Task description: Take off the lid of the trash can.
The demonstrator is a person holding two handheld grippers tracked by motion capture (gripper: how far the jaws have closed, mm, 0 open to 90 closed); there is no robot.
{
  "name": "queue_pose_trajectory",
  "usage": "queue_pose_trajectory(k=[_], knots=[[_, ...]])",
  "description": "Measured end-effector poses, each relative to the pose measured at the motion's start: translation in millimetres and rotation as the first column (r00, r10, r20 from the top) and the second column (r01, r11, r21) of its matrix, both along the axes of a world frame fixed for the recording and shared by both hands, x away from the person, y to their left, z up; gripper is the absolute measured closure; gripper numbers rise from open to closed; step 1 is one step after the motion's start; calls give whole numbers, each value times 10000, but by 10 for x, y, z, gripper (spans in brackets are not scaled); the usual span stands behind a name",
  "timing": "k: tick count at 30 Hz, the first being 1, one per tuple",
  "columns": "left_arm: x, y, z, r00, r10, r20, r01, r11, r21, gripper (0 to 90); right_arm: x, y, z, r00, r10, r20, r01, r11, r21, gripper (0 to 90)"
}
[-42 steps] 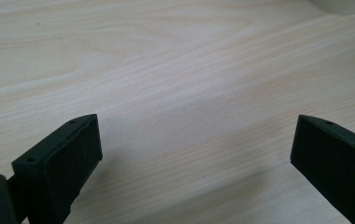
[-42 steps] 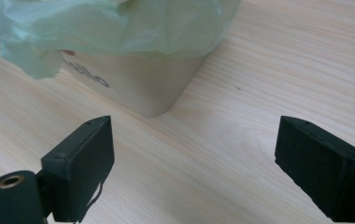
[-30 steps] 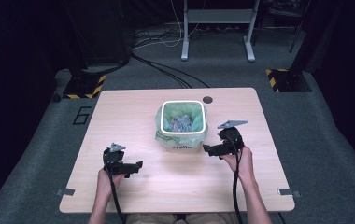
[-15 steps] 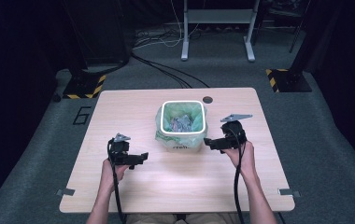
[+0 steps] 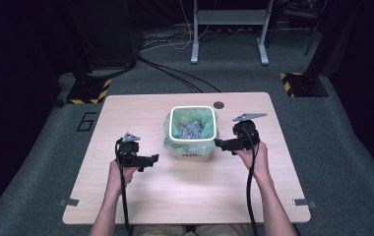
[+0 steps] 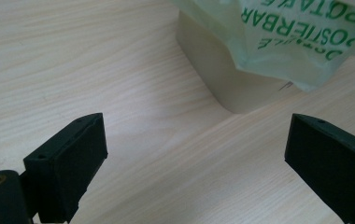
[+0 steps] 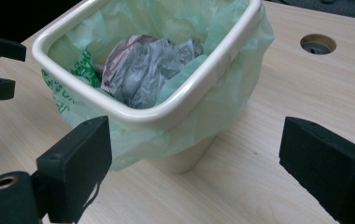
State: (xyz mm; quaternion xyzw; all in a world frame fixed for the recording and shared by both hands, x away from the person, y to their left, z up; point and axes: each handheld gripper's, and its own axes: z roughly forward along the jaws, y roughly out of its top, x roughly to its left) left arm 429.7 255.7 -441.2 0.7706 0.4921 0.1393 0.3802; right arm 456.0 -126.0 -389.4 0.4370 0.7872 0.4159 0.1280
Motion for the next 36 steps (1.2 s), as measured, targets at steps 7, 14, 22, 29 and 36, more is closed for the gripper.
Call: queue_pose_trajectory(k=[7,14,22,29,36], knots=[[70,3,97,9999,-80,99,81,9999,-130,57,67,44,124,9999,141,93,-141,9999,-83,95],[122,4,128,9997,-251,-44,250,9995,-191,65,127,72,156,9998,176,60,-175,9997,-141,101],[198,-3,209,9995,-321,32,321,9995,-6,73,188,77,188,9999,156,-6,-156,9998,113,109],[272,-31,305,9991,-389,184,387,9992,103,73,212,106,225,9998,214,22,-214,9997,106,113],[339,-43,377,9982,-562,220,559,9983,163,83,262,116,242,9998,188,-25,-188,9998,-3,124]])
